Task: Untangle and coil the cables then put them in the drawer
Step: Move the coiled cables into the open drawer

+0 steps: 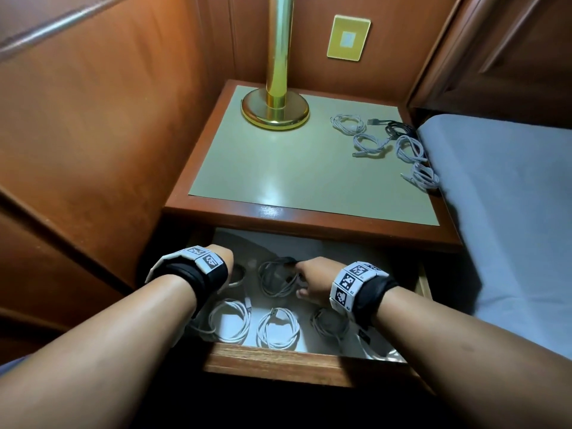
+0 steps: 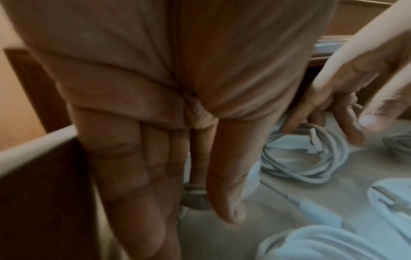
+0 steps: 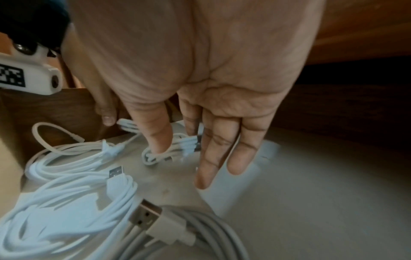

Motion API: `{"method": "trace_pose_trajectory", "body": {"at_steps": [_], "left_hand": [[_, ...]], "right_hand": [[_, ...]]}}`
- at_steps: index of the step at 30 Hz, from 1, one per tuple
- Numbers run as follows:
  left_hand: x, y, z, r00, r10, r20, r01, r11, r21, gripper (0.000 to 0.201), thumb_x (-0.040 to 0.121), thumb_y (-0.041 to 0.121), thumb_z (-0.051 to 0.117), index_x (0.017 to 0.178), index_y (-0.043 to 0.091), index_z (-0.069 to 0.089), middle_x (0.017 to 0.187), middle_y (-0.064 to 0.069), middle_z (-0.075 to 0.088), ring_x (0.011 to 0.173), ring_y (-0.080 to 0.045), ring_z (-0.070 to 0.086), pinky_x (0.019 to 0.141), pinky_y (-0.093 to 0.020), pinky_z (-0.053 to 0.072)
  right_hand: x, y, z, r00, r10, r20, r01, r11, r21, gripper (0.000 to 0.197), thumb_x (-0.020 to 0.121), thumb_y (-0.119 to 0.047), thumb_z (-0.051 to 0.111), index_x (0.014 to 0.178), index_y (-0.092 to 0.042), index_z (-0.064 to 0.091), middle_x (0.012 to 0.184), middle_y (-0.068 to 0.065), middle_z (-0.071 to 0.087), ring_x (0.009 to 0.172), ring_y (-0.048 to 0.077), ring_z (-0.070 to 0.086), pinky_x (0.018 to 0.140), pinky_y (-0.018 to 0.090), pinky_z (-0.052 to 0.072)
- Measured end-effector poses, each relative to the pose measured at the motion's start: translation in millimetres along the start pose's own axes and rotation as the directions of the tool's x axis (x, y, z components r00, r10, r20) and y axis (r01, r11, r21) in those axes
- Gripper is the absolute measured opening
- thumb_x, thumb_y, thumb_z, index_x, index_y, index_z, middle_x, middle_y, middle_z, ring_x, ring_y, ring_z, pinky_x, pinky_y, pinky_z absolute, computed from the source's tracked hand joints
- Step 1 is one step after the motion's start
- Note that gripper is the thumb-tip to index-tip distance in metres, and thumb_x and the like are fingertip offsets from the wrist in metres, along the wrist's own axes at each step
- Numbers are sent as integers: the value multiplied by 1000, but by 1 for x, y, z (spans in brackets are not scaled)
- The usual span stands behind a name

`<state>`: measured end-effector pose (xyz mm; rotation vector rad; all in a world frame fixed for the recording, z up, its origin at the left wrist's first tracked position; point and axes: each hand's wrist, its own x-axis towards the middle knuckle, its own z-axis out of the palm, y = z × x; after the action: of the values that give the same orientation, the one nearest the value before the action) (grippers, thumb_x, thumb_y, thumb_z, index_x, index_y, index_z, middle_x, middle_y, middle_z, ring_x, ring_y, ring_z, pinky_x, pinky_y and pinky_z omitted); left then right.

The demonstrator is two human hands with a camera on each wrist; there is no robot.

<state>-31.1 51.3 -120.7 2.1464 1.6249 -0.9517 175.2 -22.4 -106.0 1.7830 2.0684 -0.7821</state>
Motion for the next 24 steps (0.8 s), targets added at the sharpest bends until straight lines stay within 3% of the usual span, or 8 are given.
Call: {"method": "trace_pose_trajectory", "body": {"at_steps": [3, 7, 12, 14, 16, 19, 22, 24], "left_hand": [[-1, 2, 2, 1000, 11, 16, -11, 1000, -3, 30, 87, 11, 60, 115, 3, 68, 112, -16, 71, 108, -36, 67, 92, -42, 54], [-29, 12, -14, 999, -3, -32, 2, 1000, -7, 33, 83, 14, 62, 114, 5, 67, 114, -15, 69, 104, -36, 67, 84, -37, 53], [-66, 37, -54, 973, 48, -224, -48, 999, 8, 24, 86, 13, 63, 109, 10, 66, 107, -11, 67, 93, -33, 67, 70, -35, 49], [-80, 47, -66, 926, 70, -372, -101, 993, -63, 15, 96, 29, 57, 96, 16, 65, 89, -5, 62, 82, -29, 62, 70, -34, 49], [-87, 52, -72, 859, 102, -502, -188, 975, -123, 27, 98, 40, 52, 81, 19, 57, 78, -1, 56, 76, -27, 58, 70, -32, 49], [-85, 56, -81, 785, 153, -601, -336, 919, -206, 20, 96, 37, 56, 84, 20, 59, 87, -3, 58, 85, -26, 60, 72, -32, 46], [-69, 72, -91, 811, 157, -564, -345, 907, -243, 27, 97, 32, 57, 116, 15, 64, 113, -7, 62, 107, -28, 59, 89, -33, 47], [-56, 88, -99, 839, 158, -521, -319, 918, -237, 27, 97, 33, 56, 116, 15, 66, 117, -8, 65, 109, -28, 59, 93, -36, 48]], "right_hand": [[-9, 1, -11, 1000, -2, -6, 2, 1000, 10, 40, 93, -27, 61, 133, -23, 58, 123, 4, 67, 112, 26, 63, 90, 32, 52], [-28, 0, -36, 999, -45, -15, 46, 997, 56, 37, 96, -31, 61, 132, -26, 62, 119, -3, 68, 107, 17, 63, 90, 27, 49], [-59, 17, -82, 987, -77, -139, 117, 944, 309, 18, 96, -33, 63, 106, -22, 73, 84, -4, 75, 79, 11, 69, 80, 26, 50], [-70, 39, -96, 969, 15, -248, 79, 928, 364, 17, 94, -33, 65, 97, -19, 73, 81, -1, 76, 74, 11, 71, 77, 27, 52], [-78, 65, -104, 925, 161, -344, 26, 877, 480, 13, 93, -29, 66, 90, -17, 70, 82, 3, 74, 70, 13, 73, 74, 29, 57], [-86, 104, -105, 813, 392, -431, -83, 810, 581, 10, 92, -28, 66, 85, -21, 64, 82, 2, 73, 73, 18, 73, 71, 33, 59], [-89, 136, -99, 753, 509, -417, -185, 772, 609, 8, 90, -32, 64, 89, -24, 60, 87, 1, 72, 75, 16, 68, 67, 28, 52], [-87, 149, -93, 731, 562, -386, -217, 728, 650, 17, 89, -33, 65, 101, -23, 58, 93, 1, 70, 82, 18, 67, 70, 29, 50]]}}
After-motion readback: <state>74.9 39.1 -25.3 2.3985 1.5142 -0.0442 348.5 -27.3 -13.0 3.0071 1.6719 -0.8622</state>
